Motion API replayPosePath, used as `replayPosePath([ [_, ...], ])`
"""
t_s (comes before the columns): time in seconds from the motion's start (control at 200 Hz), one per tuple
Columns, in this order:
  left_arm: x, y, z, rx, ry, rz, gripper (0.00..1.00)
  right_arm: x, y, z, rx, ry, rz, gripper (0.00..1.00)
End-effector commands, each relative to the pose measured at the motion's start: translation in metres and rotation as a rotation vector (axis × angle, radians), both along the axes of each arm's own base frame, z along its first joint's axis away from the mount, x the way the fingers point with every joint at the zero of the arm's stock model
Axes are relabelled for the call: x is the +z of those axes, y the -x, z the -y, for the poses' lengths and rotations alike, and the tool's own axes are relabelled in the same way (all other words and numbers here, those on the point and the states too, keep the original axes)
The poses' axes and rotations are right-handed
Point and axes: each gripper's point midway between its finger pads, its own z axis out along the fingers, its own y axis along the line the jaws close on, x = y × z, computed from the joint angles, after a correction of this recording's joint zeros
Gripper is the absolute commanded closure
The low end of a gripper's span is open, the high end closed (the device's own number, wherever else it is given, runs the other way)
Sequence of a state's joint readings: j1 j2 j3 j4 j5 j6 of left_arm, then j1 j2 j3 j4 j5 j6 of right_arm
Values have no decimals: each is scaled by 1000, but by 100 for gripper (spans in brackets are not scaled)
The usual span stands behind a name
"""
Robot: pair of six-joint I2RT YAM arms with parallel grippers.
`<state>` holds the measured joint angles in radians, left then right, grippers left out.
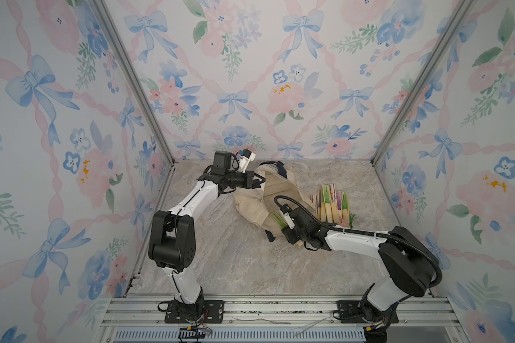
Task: Take out the folding fans from the tote bags
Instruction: Pick up the folding fan from the canvas bag.
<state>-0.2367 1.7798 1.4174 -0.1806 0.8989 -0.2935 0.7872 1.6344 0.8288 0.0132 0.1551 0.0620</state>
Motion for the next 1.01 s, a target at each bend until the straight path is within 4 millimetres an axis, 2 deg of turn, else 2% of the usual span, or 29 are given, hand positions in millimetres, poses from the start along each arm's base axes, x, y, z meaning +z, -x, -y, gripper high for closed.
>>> replayPosePath([
  [0.0, 6, -3, 3, -12, 18, 11, 100, -4, 0, -8, 11, 24, 2, 43],
  [0.07, 7, -3, 3, -13, 19, 9, 100, -12, -1, -7, 1, 54, -5, 44],
  [0.255, 10, -1, 3, -13, 20, 16, 100, -24, -3, -5, -12, 96, -25, 58],
  [0.49, 11, 0, 3, -14, 20, 20, 100, -29, -4, -5, -19, 93, -24, 65],
  [0.66, 10, 0, 3, -17, 21, 17, 100, -28, -4, -6, -16, 86, -18, 74],
  [0.86, 10, 0, 4, -18, 21, 18, 100, -25, -4, -9, -7, 73, -15, 78],
  [1.0, 10, 1, 3, -19, 22, 17, 100, -24, -4, -12, 3, 60, -17, 77],
])
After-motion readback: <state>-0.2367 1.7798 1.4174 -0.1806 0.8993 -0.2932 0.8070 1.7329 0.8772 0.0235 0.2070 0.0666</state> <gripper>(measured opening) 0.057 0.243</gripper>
